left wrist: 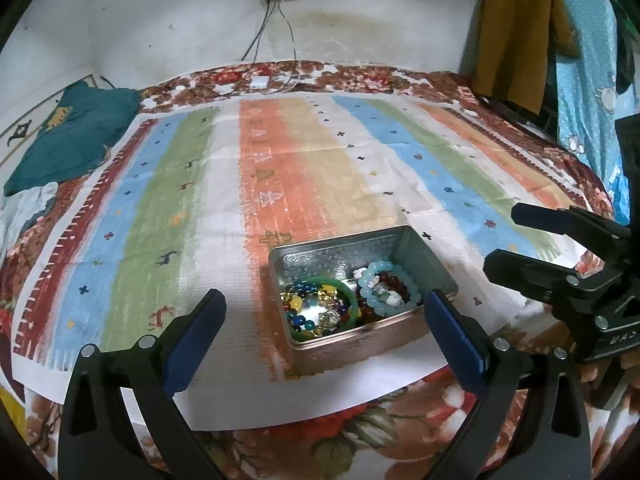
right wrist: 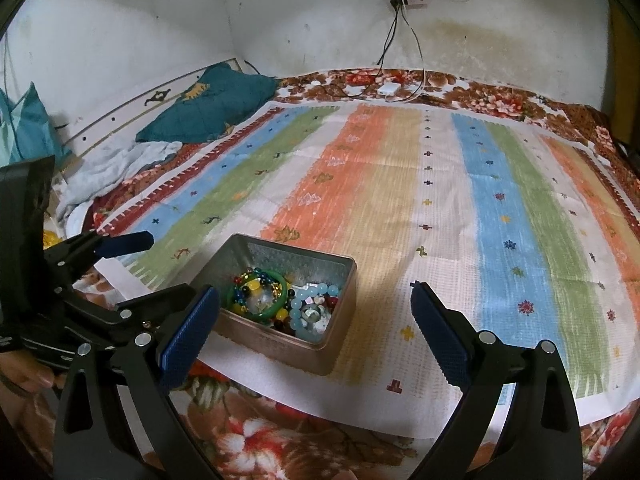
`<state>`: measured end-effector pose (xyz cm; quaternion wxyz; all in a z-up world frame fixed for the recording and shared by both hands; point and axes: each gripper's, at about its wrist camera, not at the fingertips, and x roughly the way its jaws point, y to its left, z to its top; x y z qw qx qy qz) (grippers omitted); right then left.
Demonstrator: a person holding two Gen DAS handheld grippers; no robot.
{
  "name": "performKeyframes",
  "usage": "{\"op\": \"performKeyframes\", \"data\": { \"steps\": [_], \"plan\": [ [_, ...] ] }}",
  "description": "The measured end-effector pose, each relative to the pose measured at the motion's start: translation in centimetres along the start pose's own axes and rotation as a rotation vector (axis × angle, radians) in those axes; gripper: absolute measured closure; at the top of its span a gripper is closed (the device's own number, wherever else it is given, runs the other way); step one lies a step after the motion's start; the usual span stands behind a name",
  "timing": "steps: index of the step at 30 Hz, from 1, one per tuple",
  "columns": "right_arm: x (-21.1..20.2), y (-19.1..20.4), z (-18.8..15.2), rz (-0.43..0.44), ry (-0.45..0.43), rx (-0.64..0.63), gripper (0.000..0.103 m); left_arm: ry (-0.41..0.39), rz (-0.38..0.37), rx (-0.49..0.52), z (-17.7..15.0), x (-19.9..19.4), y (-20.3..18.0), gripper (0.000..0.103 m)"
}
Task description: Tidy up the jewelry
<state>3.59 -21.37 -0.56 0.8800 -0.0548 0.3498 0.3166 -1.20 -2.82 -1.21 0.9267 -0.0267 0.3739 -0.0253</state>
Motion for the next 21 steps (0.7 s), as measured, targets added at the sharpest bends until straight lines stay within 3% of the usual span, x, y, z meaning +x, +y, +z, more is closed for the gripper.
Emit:
{"op": "performKeyframes", "data": {
  "steps": [21],
  "plan": [
    [0.0, 0.05, -0.04, -0.001, 0.001, -0.001, 0.006, 0.019, -0.008, 0.002, -0.2, 0.4, -0.38, 0.006]
  ]
}}
